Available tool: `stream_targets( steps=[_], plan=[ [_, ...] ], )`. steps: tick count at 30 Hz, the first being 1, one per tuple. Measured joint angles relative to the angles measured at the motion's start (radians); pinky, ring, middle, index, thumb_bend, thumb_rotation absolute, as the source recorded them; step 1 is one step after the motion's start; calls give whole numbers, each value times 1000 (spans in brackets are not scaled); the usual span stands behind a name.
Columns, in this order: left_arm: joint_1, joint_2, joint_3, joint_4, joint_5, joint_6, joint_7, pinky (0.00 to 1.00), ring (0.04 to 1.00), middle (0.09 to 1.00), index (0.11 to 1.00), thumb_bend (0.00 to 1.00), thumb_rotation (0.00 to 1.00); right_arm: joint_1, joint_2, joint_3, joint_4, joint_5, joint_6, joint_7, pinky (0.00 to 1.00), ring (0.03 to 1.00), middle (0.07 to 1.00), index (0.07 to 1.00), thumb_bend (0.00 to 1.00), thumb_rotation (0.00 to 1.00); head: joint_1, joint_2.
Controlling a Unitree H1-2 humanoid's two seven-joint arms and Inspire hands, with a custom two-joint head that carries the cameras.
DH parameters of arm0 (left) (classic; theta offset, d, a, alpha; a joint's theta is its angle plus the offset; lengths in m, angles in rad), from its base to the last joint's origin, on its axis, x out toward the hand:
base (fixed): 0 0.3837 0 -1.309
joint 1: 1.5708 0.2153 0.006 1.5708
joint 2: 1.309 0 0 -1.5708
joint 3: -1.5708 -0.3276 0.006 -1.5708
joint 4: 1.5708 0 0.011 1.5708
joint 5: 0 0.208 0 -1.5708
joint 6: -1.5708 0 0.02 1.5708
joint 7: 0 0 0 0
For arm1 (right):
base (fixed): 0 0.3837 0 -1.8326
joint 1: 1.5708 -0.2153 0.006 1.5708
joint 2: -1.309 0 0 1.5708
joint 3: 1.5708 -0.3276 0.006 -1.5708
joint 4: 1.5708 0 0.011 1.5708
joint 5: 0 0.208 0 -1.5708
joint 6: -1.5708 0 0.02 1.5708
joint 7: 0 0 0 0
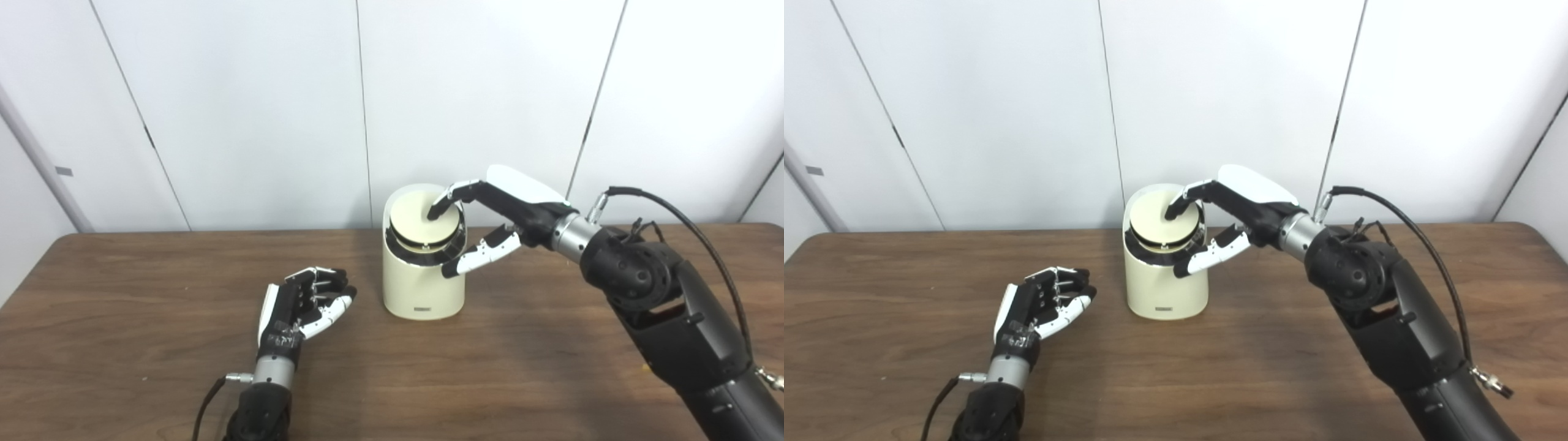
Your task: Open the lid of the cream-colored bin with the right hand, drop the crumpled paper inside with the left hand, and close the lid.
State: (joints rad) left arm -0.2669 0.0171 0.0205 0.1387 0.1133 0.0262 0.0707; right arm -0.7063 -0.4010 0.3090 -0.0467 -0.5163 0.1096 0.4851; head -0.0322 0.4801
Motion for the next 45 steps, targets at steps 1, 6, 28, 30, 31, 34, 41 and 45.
stream_targets(
  steps=[1, 6, 28, 30, 31, 34, 41, 45],
  plan=[
    [0, 0, -1, 0, 1, 0, 0, 538, 653, 702, 498, 499, 74, 2, 0, 2, 0, -5, -2, -2, 876, 893, 727, 688, 676, 436, 0, 0],
    [0, -2, -1, 0, 0, 1, 0, 556, 663, 704, 498, 501, 78, 3, 4, 17, -2, -42, -1, -6, 900, 912, 730, 704, 674, 416, 6, 6],
    [0, -7, -1, -11, 0, 13, 0, 562, 665, 704, 498, 501, 78, -5, 15, 44, 5, -102, -37, -32, 910, 888, 695, 683, 713, 437, 11, 14],
    [0, -7, 0, -11, 0, 14, 0, 561, 663, 704, 498, 501, 79, -5, 12, 44, 5, -97, -41, -31, 923, 889, 690, 678, 712, 440, 12, 18],
    [0, -7, 0, -11, 0, 15, 1, 559, 661, 702, 499, 502, 80, -5, 10, 45, 5, -96, -44, -30, 917, 881, 682, 670, 710, 437, 12, 18],
    [0, -7, 1, -12, 0, 22, 1, 560, 663, 704, 499, 502, 80, -6, -3, 56, 5, -101, -86, -32, 940, 883, 666, 657, 691, 446, 12, 18],
    [0, -7, 3, -16, -2, 29, 1, 567, 667, 709, 715, 597, 269, -17, -56, 103, 8, -148, -251, -52, 969, 866, 645, 617, 702, 417, 14, 28],
    [0, -7, 4, -16, -2, 29, 3, 564, 663, 705, 716, 604, 276, -19, -70, 122, 12, -172, -324, -63, 996, 864, 638, 608, 717, 405, 17, 31]
  ],
)
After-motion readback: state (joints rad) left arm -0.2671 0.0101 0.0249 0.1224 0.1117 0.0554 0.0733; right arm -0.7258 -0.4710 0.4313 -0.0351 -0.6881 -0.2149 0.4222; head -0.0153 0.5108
